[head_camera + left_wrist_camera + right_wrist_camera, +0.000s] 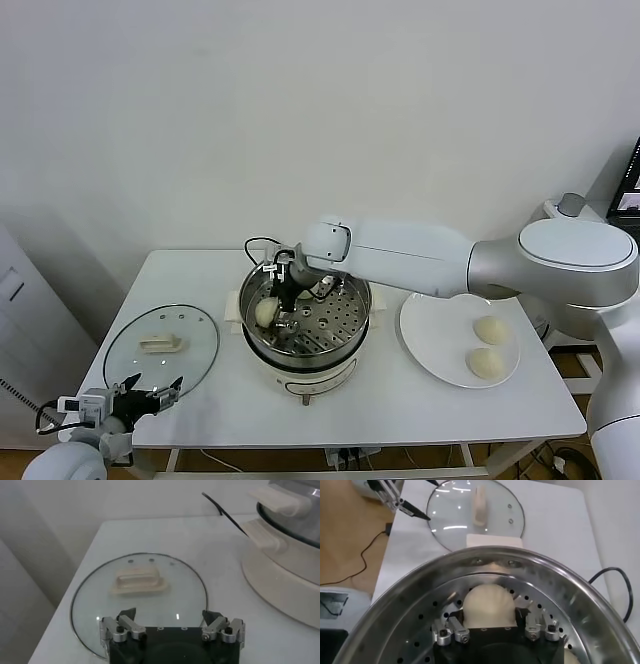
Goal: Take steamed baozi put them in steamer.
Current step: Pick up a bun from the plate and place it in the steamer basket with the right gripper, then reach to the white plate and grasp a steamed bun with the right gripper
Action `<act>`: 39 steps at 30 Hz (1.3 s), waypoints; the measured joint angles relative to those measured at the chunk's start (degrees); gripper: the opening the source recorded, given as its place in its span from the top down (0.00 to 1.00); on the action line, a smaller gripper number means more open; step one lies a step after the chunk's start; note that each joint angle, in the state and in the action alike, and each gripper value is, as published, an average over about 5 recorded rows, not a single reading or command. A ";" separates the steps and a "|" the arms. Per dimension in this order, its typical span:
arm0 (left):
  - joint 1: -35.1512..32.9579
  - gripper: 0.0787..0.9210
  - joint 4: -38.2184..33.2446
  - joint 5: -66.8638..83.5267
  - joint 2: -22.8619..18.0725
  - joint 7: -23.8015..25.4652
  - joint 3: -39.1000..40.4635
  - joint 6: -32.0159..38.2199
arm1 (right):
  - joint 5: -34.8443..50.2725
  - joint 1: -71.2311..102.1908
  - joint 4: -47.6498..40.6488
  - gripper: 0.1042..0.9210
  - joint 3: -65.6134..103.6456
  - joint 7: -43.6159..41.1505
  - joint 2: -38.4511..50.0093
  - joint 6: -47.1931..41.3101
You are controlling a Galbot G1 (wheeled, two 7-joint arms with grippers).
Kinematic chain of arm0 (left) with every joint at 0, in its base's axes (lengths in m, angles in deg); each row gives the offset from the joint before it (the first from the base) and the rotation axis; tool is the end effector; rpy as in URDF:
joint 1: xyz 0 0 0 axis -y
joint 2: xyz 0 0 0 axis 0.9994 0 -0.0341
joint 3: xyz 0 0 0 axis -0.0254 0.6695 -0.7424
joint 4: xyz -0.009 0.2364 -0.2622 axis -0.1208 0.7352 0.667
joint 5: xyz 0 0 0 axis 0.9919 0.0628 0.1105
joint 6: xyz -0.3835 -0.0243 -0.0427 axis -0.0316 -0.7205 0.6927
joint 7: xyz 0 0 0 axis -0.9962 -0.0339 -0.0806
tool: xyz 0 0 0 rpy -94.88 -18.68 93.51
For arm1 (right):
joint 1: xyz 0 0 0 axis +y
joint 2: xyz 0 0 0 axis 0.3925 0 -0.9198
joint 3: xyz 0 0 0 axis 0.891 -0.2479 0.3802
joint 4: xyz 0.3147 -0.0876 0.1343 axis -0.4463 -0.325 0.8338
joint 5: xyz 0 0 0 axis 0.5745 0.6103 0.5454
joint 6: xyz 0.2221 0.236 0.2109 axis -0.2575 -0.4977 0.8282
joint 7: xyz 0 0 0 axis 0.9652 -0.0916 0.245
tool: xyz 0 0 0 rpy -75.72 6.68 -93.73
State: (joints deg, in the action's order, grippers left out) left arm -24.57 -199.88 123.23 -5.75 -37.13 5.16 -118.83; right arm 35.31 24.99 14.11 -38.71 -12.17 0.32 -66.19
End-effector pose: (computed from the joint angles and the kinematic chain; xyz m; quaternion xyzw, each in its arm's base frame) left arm 0.2501 0.1326 -0.2909 -0.0188 -0.9489 -0.0315 0.3134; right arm 0.5551 0.2073 -0.1368 0.5863 -0.6155 0.4349 0.2970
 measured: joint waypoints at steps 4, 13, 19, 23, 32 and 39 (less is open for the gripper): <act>-0.22 0.12 0.11 0.03 0.03 0.00 -0.04 0.12 | 0.15 -1.61 1.01 0.12 -0.56 -1.20 1.28 0.29; 0.03 0.12 0.21 0.17 0.47 0.03 -0.06 0.19 | -2.23 -10.08 5.20 0.12 -4.91 -9.26 10.33 3.64; 0.08 0.12 0.26 0.29 0.79 0.04 0.06 0.17 | -6.31 -14.92 6.26 0.12 -8.49 -16.63 18.09 8.09; 0.16 0.12 0.19 0.31 0.81 0.04 0.11 0.08 | -9.52 -16.53 6.25 0.12 -10.67 -21.33 22.94 11.31; 0.43 0.12 -0.29 0.34 0.68 0.02 0.26 -0.25 | -17.28 -15.37 3.54 0.12 -11.58 -29.31 32.04 18.65; 0.18 0.12 -0.35 0.35 0.76 0.00 0.17 -0.24 | -23.40 -10.69 0.67 0.12 -8.86 -32.45 35.83 23.30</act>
State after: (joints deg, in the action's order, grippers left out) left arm -24.39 -200.23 123.58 -5.00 -37.13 5.33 -119.07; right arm 11.90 14.30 14.78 -47.58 -44.62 36.15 -42.89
